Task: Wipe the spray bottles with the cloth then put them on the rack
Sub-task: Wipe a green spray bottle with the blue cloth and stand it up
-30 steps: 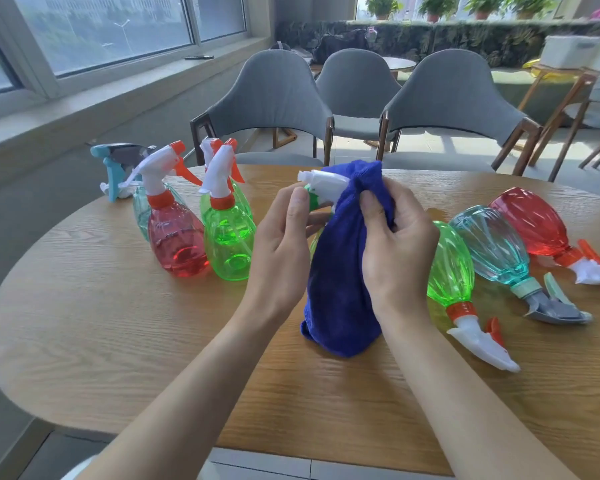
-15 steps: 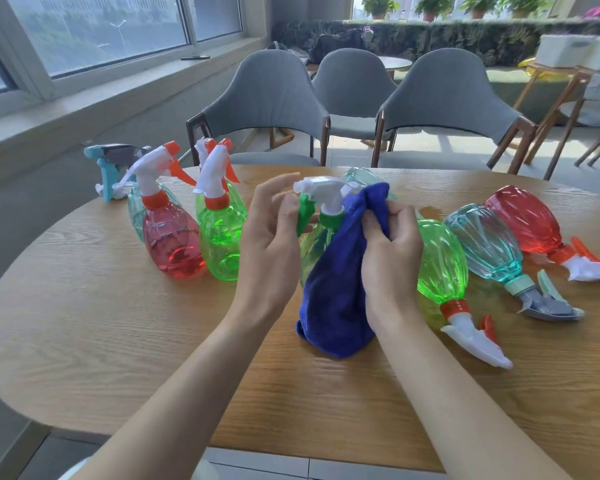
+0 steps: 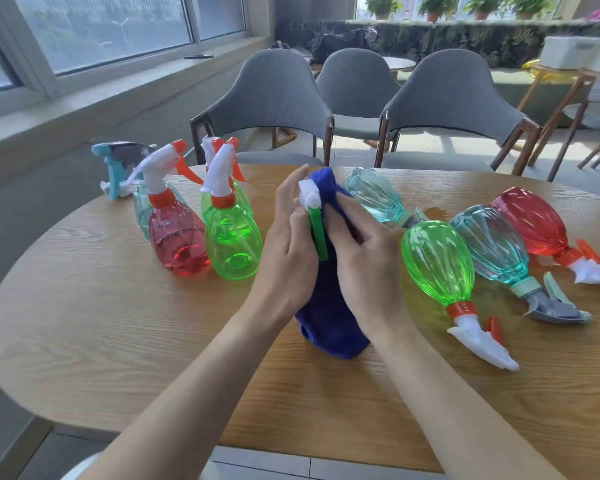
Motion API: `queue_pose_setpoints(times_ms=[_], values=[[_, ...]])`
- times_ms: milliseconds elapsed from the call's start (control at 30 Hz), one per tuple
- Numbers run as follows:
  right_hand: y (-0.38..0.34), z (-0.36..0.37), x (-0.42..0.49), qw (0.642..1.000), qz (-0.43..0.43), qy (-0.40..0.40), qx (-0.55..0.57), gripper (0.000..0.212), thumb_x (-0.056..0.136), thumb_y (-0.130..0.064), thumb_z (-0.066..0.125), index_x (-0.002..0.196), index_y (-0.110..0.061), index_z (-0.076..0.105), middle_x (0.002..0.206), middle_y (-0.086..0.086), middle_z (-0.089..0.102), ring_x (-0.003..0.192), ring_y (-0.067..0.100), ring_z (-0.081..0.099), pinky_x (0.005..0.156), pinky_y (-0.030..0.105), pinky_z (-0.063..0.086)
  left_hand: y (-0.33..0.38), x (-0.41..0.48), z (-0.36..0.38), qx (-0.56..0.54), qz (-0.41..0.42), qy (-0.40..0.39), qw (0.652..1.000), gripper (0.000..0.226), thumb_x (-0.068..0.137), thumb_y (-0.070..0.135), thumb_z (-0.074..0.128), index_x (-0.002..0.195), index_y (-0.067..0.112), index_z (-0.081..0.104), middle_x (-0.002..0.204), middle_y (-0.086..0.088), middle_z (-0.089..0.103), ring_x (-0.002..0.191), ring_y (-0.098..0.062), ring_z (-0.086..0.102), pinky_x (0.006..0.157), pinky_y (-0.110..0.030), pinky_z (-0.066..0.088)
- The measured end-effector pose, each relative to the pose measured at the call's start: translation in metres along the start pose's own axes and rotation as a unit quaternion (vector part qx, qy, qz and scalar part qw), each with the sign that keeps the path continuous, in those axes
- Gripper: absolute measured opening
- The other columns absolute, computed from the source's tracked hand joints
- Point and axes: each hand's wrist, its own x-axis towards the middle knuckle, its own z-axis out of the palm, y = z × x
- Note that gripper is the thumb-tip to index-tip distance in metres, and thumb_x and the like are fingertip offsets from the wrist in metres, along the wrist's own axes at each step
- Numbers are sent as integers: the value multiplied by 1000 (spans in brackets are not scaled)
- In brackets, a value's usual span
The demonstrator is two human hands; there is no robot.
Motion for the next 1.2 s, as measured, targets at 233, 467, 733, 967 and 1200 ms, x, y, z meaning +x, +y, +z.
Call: queue_pose_setpoints(times_ms=[233, 467, 733, 967, 1200], values=[[0, -7, 5, 978, 76, 44, 187, 21, 109, -14, 55, 104, -18, 75, 97, 3, 73, 93, 18, 65, 87, 37, 49, 0, -3, 5, 60, 20, -9, 998, 39, 111, 17, 32, 148, 26, 41, 112, 8, 71, 90, -10, 67, 83, -30, 52], [-9, -16, 7, 949, 72, 73, 297, 23, 108, -8, 50, 99, -15, 70, 96, 1, 69, 95, 14, 65, 89, 28, 52, -2, 4, 1, 68, 8, 25, 997, 38, 104, 35, 35, 138, 23, 44, 119, -1, 71, 101, -3, 68, 86, -25, 51], [-16, -16, 5, 990, -25, 26, 140, 25, 100, -12, 54, 105, -19, 78, 102, 0, 74, 101, 18, 64, 97, 39, 47, -3, 6, -1, 83, 52, 25, 995, 45, 111, 8, 39, 149, 31, 49, 121, 8, 68, 96, -13, 65, 91, -29, 52], [-14, -21, 5, 997, -3, 25, 74, 25, 104, -14, 53, 109, -14, 77, 97, -2, 74, 93, 14, 64, 86, 32, 48, -7, 8, 3, 73, 35, 25, 996, 31, 109, 11, 40, 133, 22, 56, 119, -3, 65, 111, -17, 63, 95, -40, 54], [-10, -24, 11, 982, 44, 64, 169, 25, 95, -18, 53, 84, -25, 74, 88, 0, 67, 89, 17, 58, 85, 36, 45, -2, 3, 0, 13, 45, -46, 998, 41, 101, 17, 54, 141, 28, 52, 133, -1, 66, 122, -15, 64, 106, -33, 52]])
